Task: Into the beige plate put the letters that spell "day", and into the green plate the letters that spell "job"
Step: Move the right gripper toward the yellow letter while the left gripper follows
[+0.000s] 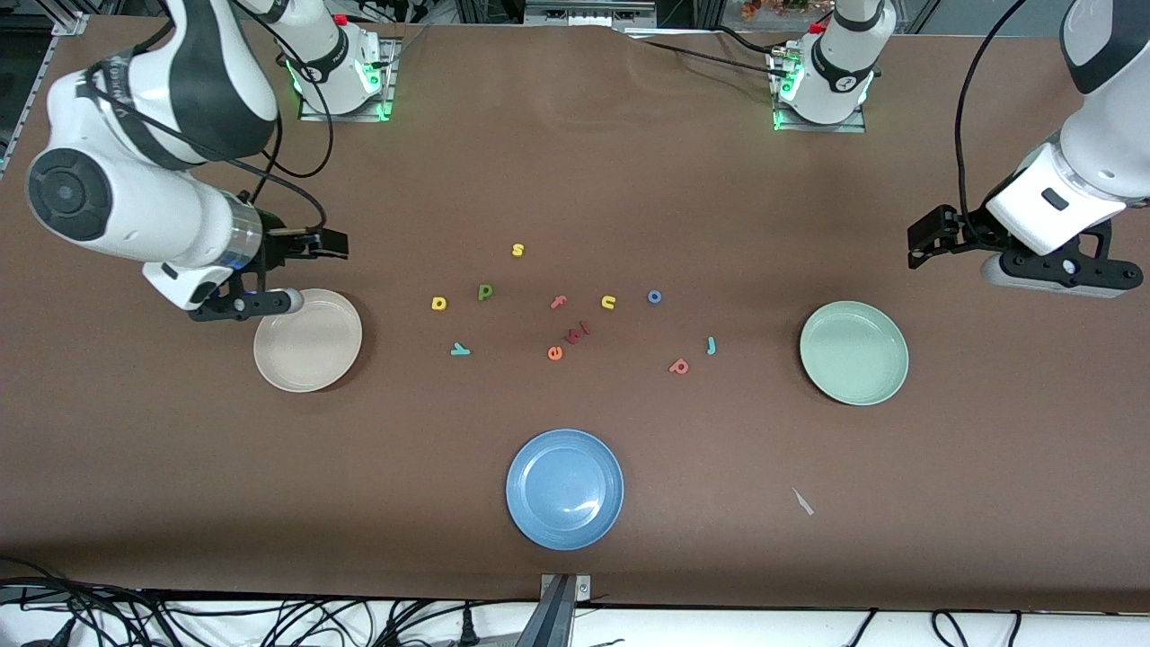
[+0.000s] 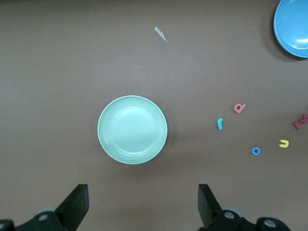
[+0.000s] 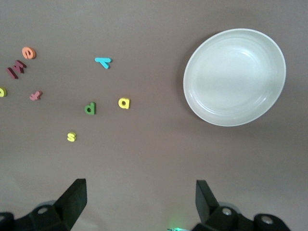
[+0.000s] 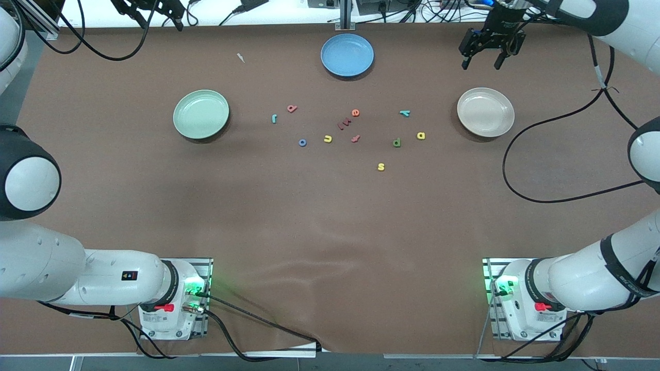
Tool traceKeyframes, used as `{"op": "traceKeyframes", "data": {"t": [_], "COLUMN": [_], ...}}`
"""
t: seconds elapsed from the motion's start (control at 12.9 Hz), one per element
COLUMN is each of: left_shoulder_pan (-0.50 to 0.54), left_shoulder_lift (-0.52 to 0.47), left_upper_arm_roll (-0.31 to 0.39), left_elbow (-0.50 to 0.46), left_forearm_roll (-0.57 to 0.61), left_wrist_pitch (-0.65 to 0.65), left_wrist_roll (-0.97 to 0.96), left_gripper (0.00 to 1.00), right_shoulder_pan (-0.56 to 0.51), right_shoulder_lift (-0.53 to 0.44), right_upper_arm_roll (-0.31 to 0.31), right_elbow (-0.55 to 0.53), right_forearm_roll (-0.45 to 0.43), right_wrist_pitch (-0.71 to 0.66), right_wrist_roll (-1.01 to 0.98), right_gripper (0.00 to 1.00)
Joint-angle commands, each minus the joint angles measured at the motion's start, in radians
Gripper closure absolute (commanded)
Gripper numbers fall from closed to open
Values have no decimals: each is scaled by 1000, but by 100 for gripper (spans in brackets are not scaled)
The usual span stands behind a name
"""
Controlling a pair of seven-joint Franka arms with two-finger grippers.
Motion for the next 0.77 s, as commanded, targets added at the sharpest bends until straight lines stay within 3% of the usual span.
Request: {"op": "traceKeyframes", "data": {"t": [0.0,0.54,0.7], "left_shoulder_pan": [2,-21,-27], "left_shoulder_lift": [23,65,87], "left_upper_arm_roll": [-4,-7,-10], "left_elbow": [26,26,27], "left_forearm_roll": [8,11,5], "left_wrist_pitch": [-13,-13,-12], "left_wrist_roll": [11,16,14], "left_gripper": [0,0,0], "right_shoulder_pan": [23,59,60], "right_shoulder_lift": [36,24,24], "right_upper_arm_roll": [-5,-5,-5], "right_elbow": [16,-185,-202], "right_forearm_roll": [8,-2,-4], "right_wrist_pitch": [29,310,324], "right_wrist_roll": [36,85,92], "right_gripper": [0,0,0]}}
